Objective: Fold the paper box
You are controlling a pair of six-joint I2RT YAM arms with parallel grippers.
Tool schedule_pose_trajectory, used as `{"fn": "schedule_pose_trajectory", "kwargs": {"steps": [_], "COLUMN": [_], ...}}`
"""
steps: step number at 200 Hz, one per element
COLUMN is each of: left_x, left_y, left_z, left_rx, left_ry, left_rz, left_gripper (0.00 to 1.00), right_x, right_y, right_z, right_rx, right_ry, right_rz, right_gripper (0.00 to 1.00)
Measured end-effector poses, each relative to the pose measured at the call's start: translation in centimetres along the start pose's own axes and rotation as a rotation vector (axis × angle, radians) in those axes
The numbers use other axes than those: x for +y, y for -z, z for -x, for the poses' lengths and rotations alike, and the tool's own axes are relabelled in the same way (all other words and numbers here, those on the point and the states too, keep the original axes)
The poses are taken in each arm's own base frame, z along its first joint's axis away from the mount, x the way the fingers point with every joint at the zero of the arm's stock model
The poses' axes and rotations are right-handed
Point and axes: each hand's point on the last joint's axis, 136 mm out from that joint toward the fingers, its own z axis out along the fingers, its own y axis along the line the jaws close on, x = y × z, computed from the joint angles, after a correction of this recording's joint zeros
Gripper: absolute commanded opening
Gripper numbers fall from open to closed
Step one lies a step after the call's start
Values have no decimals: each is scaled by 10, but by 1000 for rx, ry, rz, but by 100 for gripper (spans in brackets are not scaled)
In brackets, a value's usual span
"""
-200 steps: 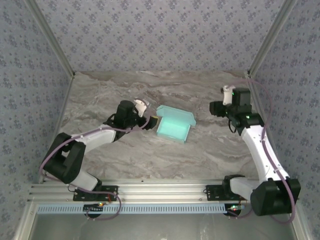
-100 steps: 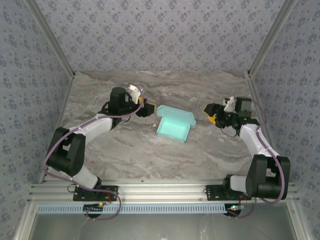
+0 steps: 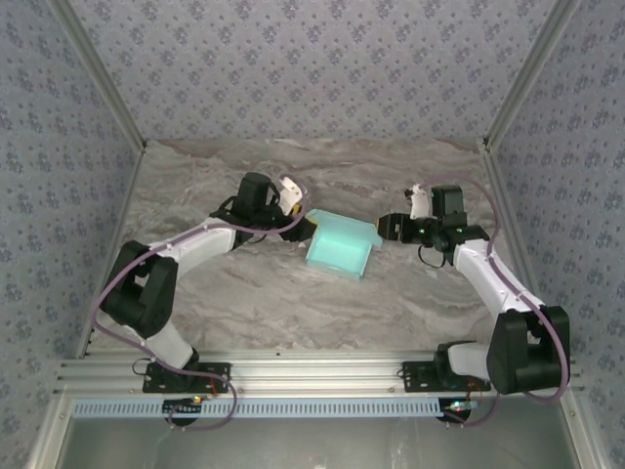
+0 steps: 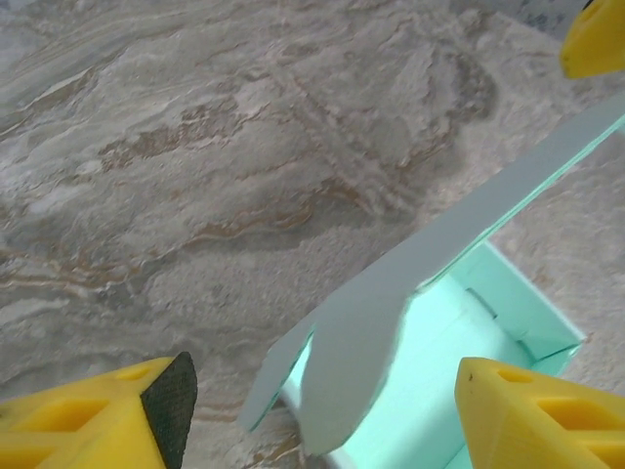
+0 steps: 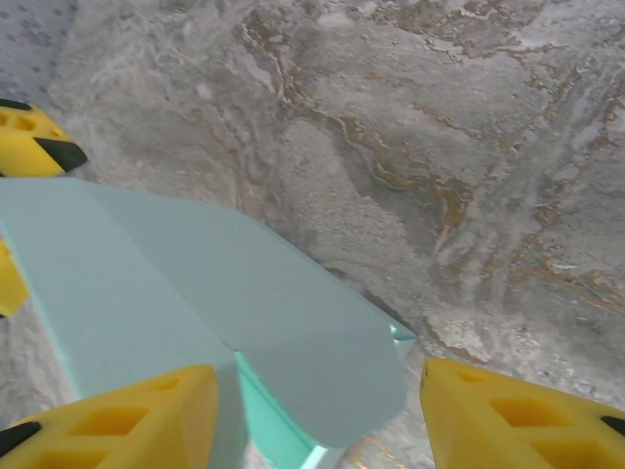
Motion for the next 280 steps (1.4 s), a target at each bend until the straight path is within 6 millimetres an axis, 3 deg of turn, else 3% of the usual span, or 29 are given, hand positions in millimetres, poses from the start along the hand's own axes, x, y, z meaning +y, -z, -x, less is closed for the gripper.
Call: {"fn": "schedule_pose_trajectory", "kwargs": {"steps": [45, 114, 155, 194, 216, 244, 280], "left_x": [1, 7, 9, 9, 8, 8, 8], "left_y": [-4, -17, -23, -29, -31, -33, -36], "left_z": [-1, -2, -11, -14, -15, -11, -4], "left_rx": [24, 43, 71, 85, 86, 86, 75], "left_ry": [-45, -87, -92, -98, -97, -102, -105], "left_rz": [35, 41, 34, 19, 7, -4, -22], "left_gripper": [69, 68, 62, 57, 54, 49, 42], "right_x": [0, 16, 22, 20, 15, 13, 11], "right_y": [-1, 26, 20, -2, -9, -12, -19], "right_z": [-7, -10, -21, -35, -35, -25, -18], "right_rx": [16, -70, -44, 34, 54, 38, 31], "right_ry": [31, 126, 181, 207, 208, 226, 224], "right_rz": [-1, 3, -2, -14, -34, -55, -58], "right_gripper": [62, 64, 64, 64, 59, 44, 35]}}
